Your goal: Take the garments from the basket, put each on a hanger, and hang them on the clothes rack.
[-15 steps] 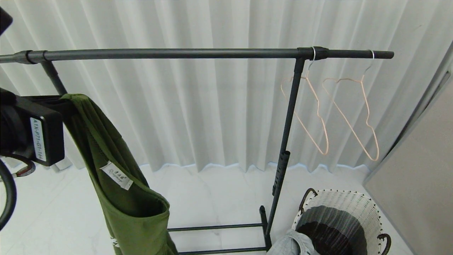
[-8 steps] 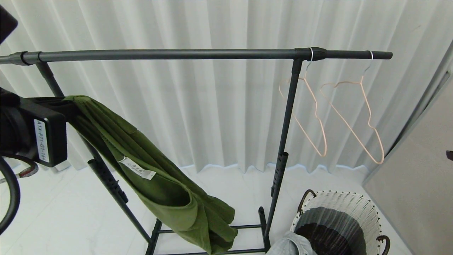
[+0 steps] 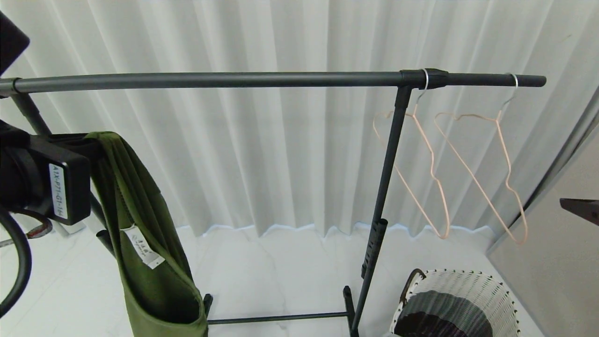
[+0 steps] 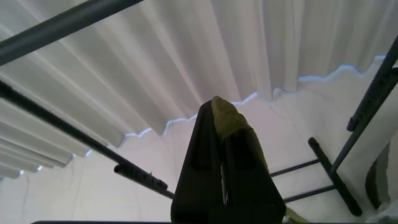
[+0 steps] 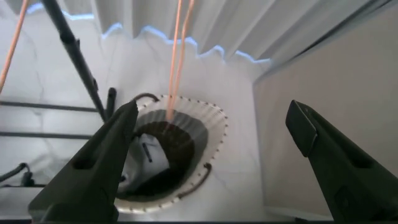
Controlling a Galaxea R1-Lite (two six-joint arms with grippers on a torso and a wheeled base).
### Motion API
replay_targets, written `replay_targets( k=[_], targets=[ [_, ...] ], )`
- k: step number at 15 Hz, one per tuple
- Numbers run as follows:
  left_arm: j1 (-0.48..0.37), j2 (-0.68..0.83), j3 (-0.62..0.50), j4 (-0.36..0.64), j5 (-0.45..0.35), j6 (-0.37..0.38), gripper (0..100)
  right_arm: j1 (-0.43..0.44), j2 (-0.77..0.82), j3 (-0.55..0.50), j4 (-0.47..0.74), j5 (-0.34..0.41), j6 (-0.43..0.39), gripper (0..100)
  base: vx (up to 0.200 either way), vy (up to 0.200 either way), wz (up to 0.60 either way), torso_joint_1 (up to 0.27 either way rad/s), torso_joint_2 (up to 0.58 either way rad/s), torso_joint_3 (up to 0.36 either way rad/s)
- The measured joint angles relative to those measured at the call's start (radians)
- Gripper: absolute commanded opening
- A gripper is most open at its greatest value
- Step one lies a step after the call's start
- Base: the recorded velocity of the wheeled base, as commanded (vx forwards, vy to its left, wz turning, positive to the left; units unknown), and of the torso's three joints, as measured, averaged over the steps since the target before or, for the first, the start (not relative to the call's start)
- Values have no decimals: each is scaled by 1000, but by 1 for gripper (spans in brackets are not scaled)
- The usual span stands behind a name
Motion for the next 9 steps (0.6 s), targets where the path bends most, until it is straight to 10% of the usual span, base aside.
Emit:
replay_targets(
  k=[9],
  targets=[
    [-23,-8,13,-1,-1,11,0,-32,247,6,-247,31,170,100,0,0,0,0,0,0]
  ],
)
